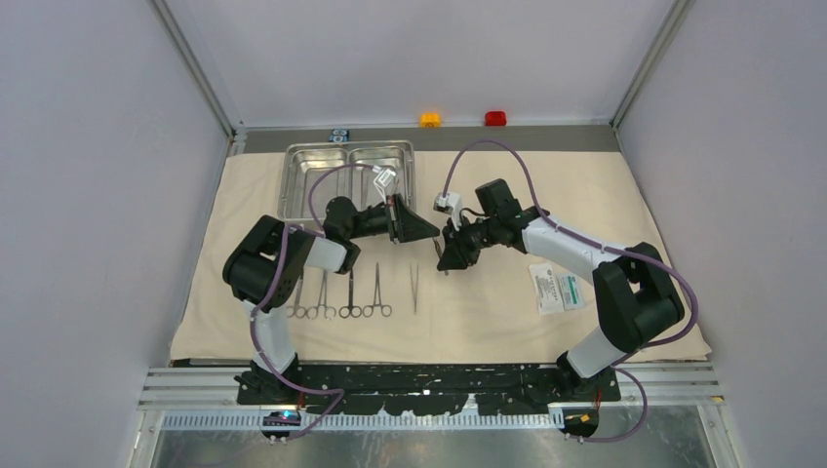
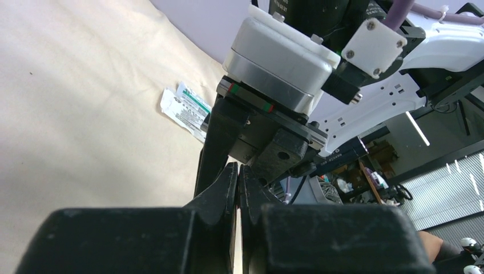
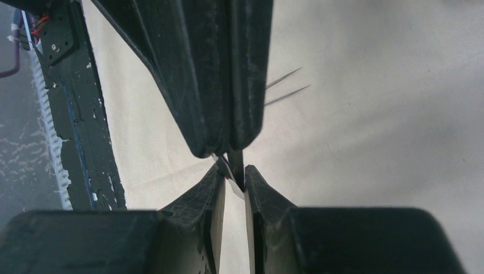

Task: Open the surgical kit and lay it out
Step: Adjust the medical item.

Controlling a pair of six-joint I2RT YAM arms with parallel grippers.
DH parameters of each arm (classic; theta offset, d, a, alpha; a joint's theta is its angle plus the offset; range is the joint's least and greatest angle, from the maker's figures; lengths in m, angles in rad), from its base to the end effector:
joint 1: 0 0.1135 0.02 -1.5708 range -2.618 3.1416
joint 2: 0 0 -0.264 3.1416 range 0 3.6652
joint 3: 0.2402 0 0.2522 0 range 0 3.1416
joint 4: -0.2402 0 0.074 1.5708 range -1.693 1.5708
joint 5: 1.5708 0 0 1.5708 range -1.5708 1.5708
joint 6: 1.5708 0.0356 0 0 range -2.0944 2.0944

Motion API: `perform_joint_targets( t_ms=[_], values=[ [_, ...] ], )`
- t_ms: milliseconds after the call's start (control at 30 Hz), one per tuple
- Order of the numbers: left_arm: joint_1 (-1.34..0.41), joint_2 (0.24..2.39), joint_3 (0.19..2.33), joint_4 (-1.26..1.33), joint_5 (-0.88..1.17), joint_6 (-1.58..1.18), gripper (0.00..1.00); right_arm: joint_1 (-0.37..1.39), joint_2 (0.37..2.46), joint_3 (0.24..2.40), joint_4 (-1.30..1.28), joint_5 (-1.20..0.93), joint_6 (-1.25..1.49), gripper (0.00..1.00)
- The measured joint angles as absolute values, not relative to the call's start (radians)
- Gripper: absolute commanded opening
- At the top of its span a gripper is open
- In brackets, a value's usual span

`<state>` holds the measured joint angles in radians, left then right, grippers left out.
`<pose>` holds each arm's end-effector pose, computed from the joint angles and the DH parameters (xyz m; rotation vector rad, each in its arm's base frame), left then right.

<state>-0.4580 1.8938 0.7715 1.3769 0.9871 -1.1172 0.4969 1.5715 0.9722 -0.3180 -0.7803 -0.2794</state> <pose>0.3050 -0.1835 0.1927 0.4819 1.6864 -1.8661 0.2664 0.1730 0.2100 -1.2065 2.0752 1.0594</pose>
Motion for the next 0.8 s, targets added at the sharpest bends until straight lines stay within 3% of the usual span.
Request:
perform_joint_targets(
  t_ms=[200,367,800],
  values=[
    [-0.451,1.894,0.802,1.377,0.987,-1.111,0.30,0.503,1.564,0.973,-0.324,-0.748,-0.281,0.19],
    [-0.427,1.892,0.817,1.370,0.985,-1.092,0.39,0.502,1.564,0.973,-0.331,-0.716,-0.278,0.18],
    [-0.422,1.806,0.807,1.140,0.942,-0.872,0.51,0.502,1.563,1.002,-0.345,-0.677,-0.240,0.18]
  ],
)
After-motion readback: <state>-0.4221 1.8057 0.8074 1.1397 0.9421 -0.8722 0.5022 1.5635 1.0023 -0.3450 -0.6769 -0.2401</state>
